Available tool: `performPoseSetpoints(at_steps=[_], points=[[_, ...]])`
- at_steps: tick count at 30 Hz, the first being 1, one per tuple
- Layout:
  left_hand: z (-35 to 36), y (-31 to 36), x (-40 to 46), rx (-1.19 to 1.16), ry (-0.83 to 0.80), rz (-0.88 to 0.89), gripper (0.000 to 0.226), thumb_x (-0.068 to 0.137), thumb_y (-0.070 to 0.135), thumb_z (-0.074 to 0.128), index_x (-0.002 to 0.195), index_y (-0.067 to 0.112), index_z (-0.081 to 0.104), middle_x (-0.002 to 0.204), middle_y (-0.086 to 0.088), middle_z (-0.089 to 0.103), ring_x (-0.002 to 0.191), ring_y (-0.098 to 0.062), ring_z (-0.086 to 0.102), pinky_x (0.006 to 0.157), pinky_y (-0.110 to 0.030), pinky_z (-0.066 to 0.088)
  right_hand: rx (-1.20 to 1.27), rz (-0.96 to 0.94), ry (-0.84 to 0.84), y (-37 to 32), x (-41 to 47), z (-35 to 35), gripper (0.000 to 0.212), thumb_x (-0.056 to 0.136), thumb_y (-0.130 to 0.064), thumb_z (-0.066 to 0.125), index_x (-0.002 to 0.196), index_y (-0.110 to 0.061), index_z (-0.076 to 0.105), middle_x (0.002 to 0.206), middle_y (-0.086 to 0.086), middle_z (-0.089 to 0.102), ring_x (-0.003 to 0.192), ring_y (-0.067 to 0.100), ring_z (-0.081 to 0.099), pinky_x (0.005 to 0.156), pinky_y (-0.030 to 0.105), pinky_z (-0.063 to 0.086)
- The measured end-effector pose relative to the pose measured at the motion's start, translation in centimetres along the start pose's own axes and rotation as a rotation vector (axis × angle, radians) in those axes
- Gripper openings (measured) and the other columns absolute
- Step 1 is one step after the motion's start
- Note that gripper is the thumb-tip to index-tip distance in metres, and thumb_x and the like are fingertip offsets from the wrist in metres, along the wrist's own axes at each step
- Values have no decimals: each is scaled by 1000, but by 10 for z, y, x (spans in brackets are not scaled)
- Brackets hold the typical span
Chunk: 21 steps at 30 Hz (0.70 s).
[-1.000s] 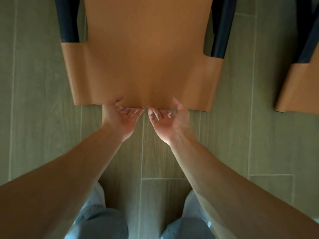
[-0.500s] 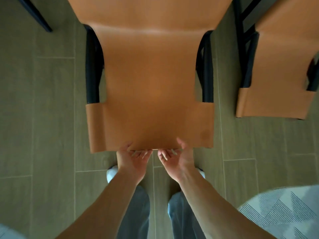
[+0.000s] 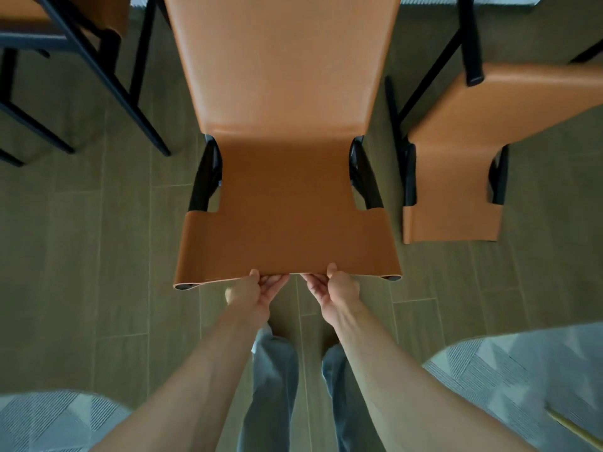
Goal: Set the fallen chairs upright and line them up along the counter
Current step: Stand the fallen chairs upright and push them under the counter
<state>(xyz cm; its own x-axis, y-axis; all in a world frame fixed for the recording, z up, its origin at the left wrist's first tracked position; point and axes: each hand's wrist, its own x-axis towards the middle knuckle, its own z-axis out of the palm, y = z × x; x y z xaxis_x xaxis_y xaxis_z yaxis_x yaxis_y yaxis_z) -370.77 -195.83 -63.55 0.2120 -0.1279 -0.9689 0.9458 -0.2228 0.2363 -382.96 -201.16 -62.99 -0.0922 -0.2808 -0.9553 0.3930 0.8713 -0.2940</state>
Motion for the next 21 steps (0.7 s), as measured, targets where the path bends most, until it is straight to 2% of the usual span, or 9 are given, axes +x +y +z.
performPoseSetpoints(at_steps=[1,3,4,8,11,13,15,17,21], points=[[8,7,-12,17,-5,19,19,109,3,36,106,-5,52,84,-19,58,67,-33,67,108,-54,44,-2,-19,-3,-9,-12,5,19,108,-9,47,92,-1,53,75,20,68,68,30,70,58,31,60],[24,22,-36,42,-18,56,28,109,3,35,131,-7,48,90,-22,61,71,-33,65,103,-54,48,-9,-59,-4,-31,-34,18,18,107,-7,49,90,-2,53,74,20,69,66,30,71,71,37,63],[32,29,-46,54,-21,72,32,108,2,34,137,-6,45,93,-24,61,73,-34,64,99,-53,51,-12,-76,1,-42,-45,23,18,106,-6,50,89,-2,54,74,20,69,65,30,72,75,38,63],[61,62,-94,57,-51,108,28,107,0,37,132,-7,48,90,-28,62,76,-37,66,80,-50,56,-67,-142,17,-83,-92,44,13,103,-2,53,91,1,59,76,23,71,70,34,76,78,40,64],[80,89,-126,73,-80,135,23,104,-5,42,123,-11,51,87,-32,66,75,-39,70,74,-48,59,-154,-184,13,-108,-121,65,11,102,-2,54,101,4,63,84,23,74,77,34,77,65,34,63],[94,107,-139,92,-115,162,27,102,-7,41,128,-12,49,90,-35,66,79,-42,71,75,-48,60,-200,-230,36,-125,-132,82,12,101,-2,54,105,5,63,83,22,73,69,31,77,51,30,58],[110,128,-148,115,-156,185,34,102,-8,39,135,-12,42,102,-39,65,89,-45,71,77,-49,60,-241,-260,19,-143,-138,99,15,102,-2,52,111,6,61,84,21,72,62,29,75,41,27,53],[126,148,-147,148,-183,203,34,102,-9,38,135,-13,40,108,-40,63,93,-48,70,78,-50,60,-297,-263,-19,-158,-137,115,19,103,-3,50,118,5,58,87,20,72,65,29,74,41,26,52],[162,181,-139,245,-240,293,27,102,-7,41,127,-13,48,94,-34,67,80,-40,73,64,-45,64,-405,-380,-10,-189,-119,156,25,104,-9,52,126,1,57,91,17,72,69,26,73,43,25,53]])
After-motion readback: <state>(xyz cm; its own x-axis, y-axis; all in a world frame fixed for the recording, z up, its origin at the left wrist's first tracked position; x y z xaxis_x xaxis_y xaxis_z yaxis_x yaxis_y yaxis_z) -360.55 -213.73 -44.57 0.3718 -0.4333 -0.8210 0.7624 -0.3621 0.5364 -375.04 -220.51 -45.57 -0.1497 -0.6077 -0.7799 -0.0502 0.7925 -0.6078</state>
